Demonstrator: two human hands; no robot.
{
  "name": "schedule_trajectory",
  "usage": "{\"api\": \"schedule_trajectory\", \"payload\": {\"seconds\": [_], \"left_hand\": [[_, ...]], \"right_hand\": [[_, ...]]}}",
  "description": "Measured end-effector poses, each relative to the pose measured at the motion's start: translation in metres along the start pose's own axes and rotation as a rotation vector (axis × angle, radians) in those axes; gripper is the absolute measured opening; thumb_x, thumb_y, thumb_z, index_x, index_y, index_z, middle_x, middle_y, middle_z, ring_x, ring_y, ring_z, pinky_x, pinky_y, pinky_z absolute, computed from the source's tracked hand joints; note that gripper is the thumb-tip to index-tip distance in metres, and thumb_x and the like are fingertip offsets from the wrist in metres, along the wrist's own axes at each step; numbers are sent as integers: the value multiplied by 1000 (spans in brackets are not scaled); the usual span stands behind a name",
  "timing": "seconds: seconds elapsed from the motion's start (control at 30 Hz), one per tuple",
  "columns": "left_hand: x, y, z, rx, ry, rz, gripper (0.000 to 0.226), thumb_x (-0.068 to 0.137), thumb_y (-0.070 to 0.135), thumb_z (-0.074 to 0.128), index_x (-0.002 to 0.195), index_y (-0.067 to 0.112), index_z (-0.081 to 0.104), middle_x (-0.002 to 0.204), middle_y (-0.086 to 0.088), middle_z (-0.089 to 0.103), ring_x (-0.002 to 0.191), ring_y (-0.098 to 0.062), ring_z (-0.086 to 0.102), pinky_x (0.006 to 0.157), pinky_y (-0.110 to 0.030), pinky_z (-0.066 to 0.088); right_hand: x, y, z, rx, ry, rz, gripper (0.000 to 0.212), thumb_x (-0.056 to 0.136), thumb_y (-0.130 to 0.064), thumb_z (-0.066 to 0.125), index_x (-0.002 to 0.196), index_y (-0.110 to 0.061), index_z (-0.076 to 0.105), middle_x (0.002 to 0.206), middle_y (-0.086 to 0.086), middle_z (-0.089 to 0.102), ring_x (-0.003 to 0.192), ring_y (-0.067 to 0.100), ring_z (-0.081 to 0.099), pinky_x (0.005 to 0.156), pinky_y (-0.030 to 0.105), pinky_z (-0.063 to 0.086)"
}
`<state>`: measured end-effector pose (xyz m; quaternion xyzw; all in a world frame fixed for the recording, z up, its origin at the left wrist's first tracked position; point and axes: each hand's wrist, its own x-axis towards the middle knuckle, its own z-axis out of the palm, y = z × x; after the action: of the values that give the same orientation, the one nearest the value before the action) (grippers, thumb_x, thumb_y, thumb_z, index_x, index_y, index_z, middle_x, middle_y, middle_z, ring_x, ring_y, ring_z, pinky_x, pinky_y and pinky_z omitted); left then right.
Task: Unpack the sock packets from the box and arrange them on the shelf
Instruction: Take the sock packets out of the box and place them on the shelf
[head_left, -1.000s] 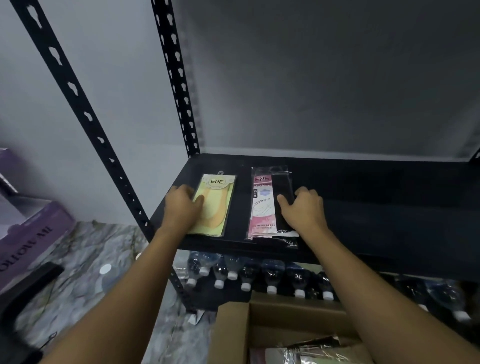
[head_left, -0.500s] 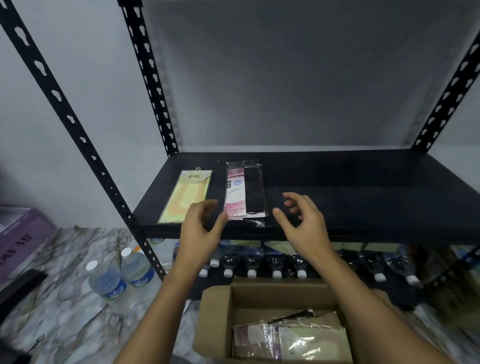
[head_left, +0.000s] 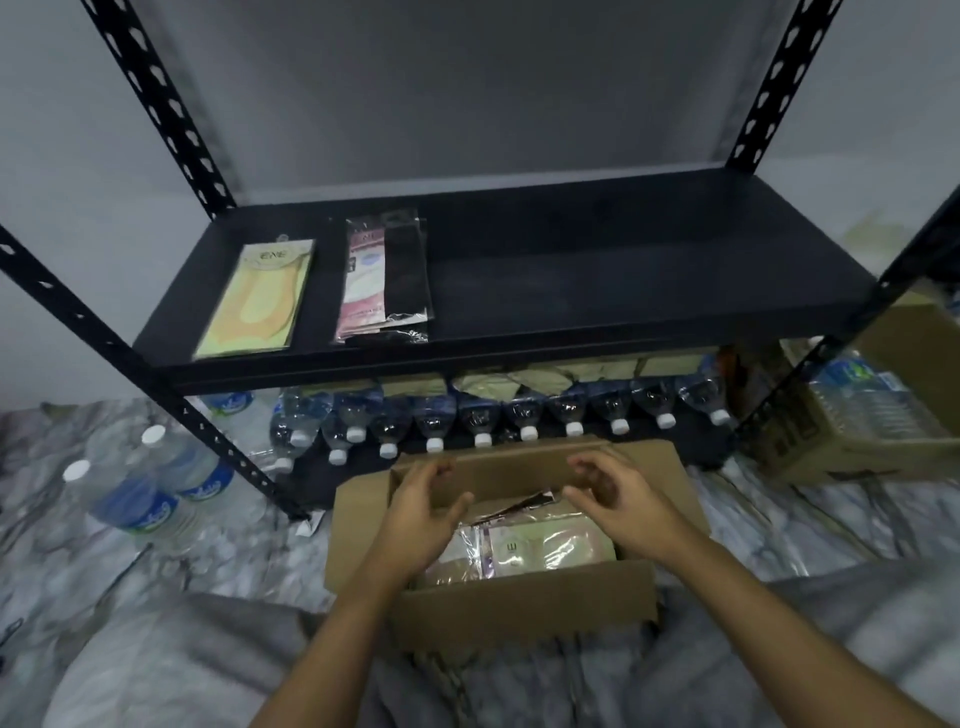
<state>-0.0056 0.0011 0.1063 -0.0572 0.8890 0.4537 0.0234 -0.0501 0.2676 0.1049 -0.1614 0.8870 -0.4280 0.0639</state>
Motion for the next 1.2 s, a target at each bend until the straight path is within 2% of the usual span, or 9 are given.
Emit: {"api": "schedule_trajectory", "payload": {"seconds": [0.17,0.3,0.4,0.53,0.67,0.83,1.0,1.1,1.2], "left_hand": [[8,-18,20,65,-100,25,42,87,20,71,125,12,56,118,4,53,110,-9,57,95,-17,44],[13,-34,29,92,-121,-8,40,86,23,72,123,15,58,113,3,54,102,-12,57,85,-17,42],[17,-46,34,92,-132,-52,42,84,20,73,122,14,58,112,0,55,98,-12,56,87,-24,48],[22,-62,41,124,-147,-57,42,82,16,74,122,12,59,111,2,53,94,-9,53,83,-15,38],[25,-76,44,118,-163,-31,42,81,14,74,121,12,60,111,4,52,97,-9,52,87,-18,40],[25,-86,40,97,-152,-44,42,82,15,73,121,16,58,113,4,53,98,-11,54,86,-19,40],[30,-89,34,68,-133,-67,41,83,16,72,122,17,58,110,9,49,102,-7,53,90,-16,39],[33,-92,33,67,-138,-86,40,84,17,72,121,18,58,111,10,49,104,-7,54,92,-18,41],[34,-93,35,64,-143,-101,40,84,18,72,122,19,58,112,9,50,102,-8,55,89,-15,39]], "right_hand": [[-5,32,18,-127,-131,24,35,85,-45,62,116,-30,57,104,-19,52,99,-6,48,86,19,42],[0,48,32,-169,-192,48,34,86,-39,64,116,-24,58,109,-11,55,100,4,48,84,17,37],[5,56,42,-198,-208,55,34,85,-36,66,114,-20,60,111,-9,58,97,3,47,80,13,33],[19,73,59,-233,-254,127,35,84,-40,65,114,-23,59,110,-9,58,98,7,48,84,23,39],[44,98,79,-336,-340,173,41,80,-44,64,116,-25,59,122,-5,57,118,20,49,99,38,42],[74,117,110,-511,-479,244,53,83,-33,67,132,-21,51,143,4,44,133,27,33,107,34,28],[85,140,130,-596,-629,307,64,83,-36,65,141,-29,40,153,2,30,140,29,19,112,44,24],[85,149,137,-588,-647,328,65,81,-35,66,141,-29,40,154,3,28,143,29,15,114,49,20],[84,151,138,-591,-617,331,60,82,-30,66,138,-24,44,152,4,32,142,30,16,113,44,21]]}}
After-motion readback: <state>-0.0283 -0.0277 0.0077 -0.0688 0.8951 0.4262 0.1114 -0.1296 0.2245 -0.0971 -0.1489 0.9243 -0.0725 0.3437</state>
